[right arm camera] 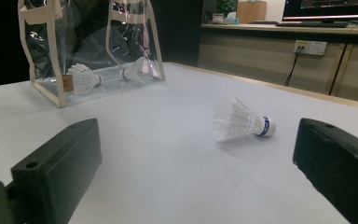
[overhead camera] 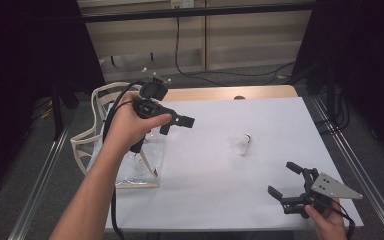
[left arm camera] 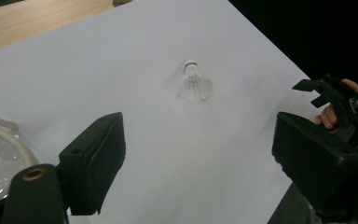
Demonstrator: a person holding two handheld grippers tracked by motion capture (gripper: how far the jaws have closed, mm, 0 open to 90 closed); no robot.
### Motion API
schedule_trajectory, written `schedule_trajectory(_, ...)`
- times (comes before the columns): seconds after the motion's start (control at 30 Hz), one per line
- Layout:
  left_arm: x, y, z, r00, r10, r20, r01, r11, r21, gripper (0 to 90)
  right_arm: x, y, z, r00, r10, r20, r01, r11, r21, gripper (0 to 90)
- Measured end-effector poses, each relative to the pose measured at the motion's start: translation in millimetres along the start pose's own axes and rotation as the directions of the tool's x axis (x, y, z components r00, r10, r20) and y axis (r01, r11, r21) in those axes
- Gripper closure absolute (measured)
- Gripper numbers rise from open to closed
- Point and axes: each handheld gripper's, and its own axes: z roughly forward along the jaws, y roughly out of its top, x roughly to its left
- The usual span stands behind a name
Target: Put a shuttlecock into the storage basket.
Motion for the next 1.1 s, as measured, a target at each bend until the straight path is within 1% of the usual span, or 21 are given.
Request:
schedule_trajectory(0.1,-2.4,-0.9,3.5,1.0000,0.006,-0.006,-0.006,1.0000,-0.004,16.7,-0.1,-0.1,0.2,1.0000,-0.001,0.000,0.001,1.000,0.000,0.7)
schedule_trajectory(0.17,-4.8,-1.7,6.7,1.0000,0.002,-0.010,-0.003,0.9999,-0.013,16.6,-0.1,-0.1,0.4,1.0000,-0.002,0.001,0.002,1.000,0.001,0.7)
schedule_trajectory(0.23,-5.7,-2.1,9.1,0.9999,0.013,0.000,-0.013,0.9999,-0.006,16.3,0.0,0.0,0.3,1.0000,-0.001,0.000,0.001,1.000,0.000,0.7)
schedule_trajectory(0.27,-6.4,-2.5,10.8,0.9999,0.012,0.001,-0.012,0.9999,-0.003,16.2,0.0,-0.1,0.4,1.0000,-0.001,0.000,0.001,1.000,0.000,0.7)
schedule_trajectory(0.3,-7.2,-2.9,12.5,1.0000,0.007,-0.001,-0.007,1.0000,-0.006,15.9,-0.3,-0.2,0.5,1.0000,-0.005,0.001,0.005,1.000,0.001,0.7)
schedule_trajectory(0.37,-7.8,-3.6,16.1,0.9998,0.021,-0.005,-0.021,0.9998,0.006,15.3,0.0,-0.1,0.5,1.0000,-0.002,0.000,0.002,1.000,0.001,0.7)
schedule_trajectory(0.47,-9.4,-5.4,20.9,0.9998,0.019,-0.006,-0.019,0.9998,0.004,14.5,0.0,0.0,0.3,1.0000,-0.005,-0.001,0.005,1.000,-0.001,0.7)
schedule_trajectory(0.53,-10.0,-7.4,24.4,0.9994,0.035,-0.007,-0.034,0.9993,0.015,14.5,0.0,0.1,0.1,1.0000,0.000,0.000,0.000,1.000,-0.001,0.7)
schedule_trajectory(0.63,-11.0,-9.9,27.9,0.9995,0.031,-0.006,-0.031,0.9993,0.021,14.1,-0.2,0.0,-0.2,1.0000,0.000,0.000,0.000,1.000,0.000,0.7)
schedule_trajectory(0.8,-10.9,-12.8,31.6,0.9990,0.041,-0.016,-0.040,0.9988,0.026,13.9,-0.2,0.1,0.1,1.0000,-0.001,0.000,0.001,1.000,0.000,0.7)
schedule_trajectory(0.93,-10.2,-15.8,35.5,0.9995,0.030,-0.013,-0.030,0.9993,0.022,12.8,0.0,0.1,0.1,1.0000,0.000,0.000,0.000,1.000,-0.001,0.7)
schedule_trajectory(1.0,-9.2,-17.1,37.4,0.9993,0.035,-0.015,-0.034,0.9991,0.025,12.0,-0.1,0.1,0.0,1.0000,0.001,0.001,-0.001,1.000,-0.001,0.7)
schedule_trajectory(1.1,-8.7,-18.5,39.6,0.9994,0.029,-0.016,-0.029,0.9994,0.020,11.6,-0.1,0.1,0.1,1.0000,-0.001,-0.001,0.001,1.000,-0.001,0.7)
